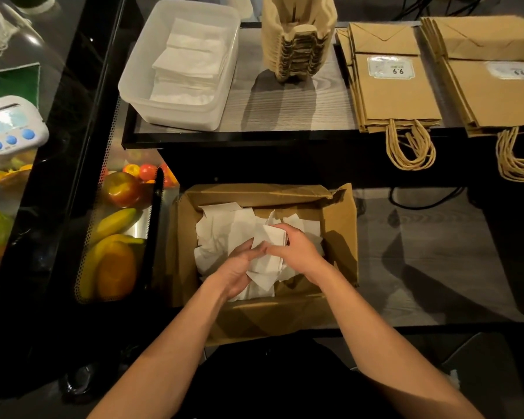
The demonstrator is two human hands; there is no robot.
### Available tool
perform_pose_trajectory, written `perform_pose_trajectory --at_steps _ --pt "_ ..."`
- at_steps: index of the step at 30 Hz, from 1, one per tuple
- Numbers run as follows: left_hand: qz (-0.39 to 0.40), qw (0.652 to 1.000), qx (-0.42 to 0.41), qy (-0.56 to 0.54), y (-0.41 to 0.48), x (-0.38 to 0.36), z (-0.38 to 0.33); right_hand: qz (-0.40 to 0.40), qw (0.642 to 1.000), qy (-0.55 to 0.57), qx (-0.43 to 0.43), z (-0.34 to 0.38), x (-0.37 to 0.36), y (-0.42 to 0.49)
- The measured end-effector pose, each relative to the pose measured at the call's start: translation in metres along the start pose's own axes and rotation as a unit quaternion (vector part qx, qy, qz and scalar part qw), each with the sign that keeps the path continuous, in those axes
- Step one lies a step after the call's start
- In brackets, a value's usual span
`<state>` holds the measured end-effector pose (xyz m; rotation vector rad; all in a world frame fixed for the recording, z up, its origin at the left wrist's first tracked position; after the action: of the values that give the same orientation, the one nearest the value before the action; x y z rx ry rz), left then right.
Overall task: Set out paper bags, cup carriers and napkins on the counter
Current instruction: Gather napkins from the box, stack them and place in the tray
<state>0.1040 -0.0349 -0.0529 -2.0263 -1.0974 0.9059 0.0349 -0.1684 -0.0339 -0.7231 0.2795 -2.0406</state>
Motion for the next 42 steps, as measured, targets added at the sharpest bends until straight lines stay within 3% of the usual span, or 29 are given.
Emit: perform_pose_trajectory --at_steps 6,12,19,24,28,32,38,42 --pt "-0.020 0.990 -0.060 0.129 0.001 0.004 0.000 -0.053 0.987 0.091 -0.123 -0.004 -0.001 0.003" --pt "-0.033 0.992 -0.038 0.115 0.010 0.016 0.007 -0.084 0.991 0.059 -0.087 -0.006 -0.001 0.011" --pt "-0.071 0.997 -0.008 0.006 0.013 0.027 0.006 -0.095 0.993 0.041 -0.051 -0.010 0.008 0.009" --pt "-0.103 0.994 -0.012 0.023 0.012 0.029 0.007 -0.121 0.990 0.056 -0.038 -0.011 0.009 0.006" --pt "-0.107 0.994 -0.021 0.029 0.009 0.030 0.007 -0.082 0.986 0.110 -0.094 -0.015 0.007 0.008" --pt "-0.128 0.990 -0.030 0.054 0.009 0.032 0.008 -0.037 0.987 0.094 -0.129 -0.016 0.003 0.008" --pt "-0.116 0.989 -0.062 0.066 0.010 0.038 0.004 -0.096 0.989 0.090 -0.063 -0.003 0.017 0.006" --pt "-0.147 0.986 -0.070 0.043 0.012 0.034 0.001 0.034 0.996 0.086 0.009 0.020 0.022 0.002"
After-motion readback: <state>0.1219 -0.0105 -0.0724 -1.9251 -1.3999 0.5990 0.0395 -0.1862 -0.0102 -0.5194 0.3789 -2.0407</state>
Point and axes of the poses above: each hand's wrist, its own y-axis towards the middle knuckle, its own x-axis out of the back of the hand, z = x × y, the point moved 3 cm from there along y, towards the middle knuckle, and after that the axes turned 12 degrees about -z, right-handed, at the moved point
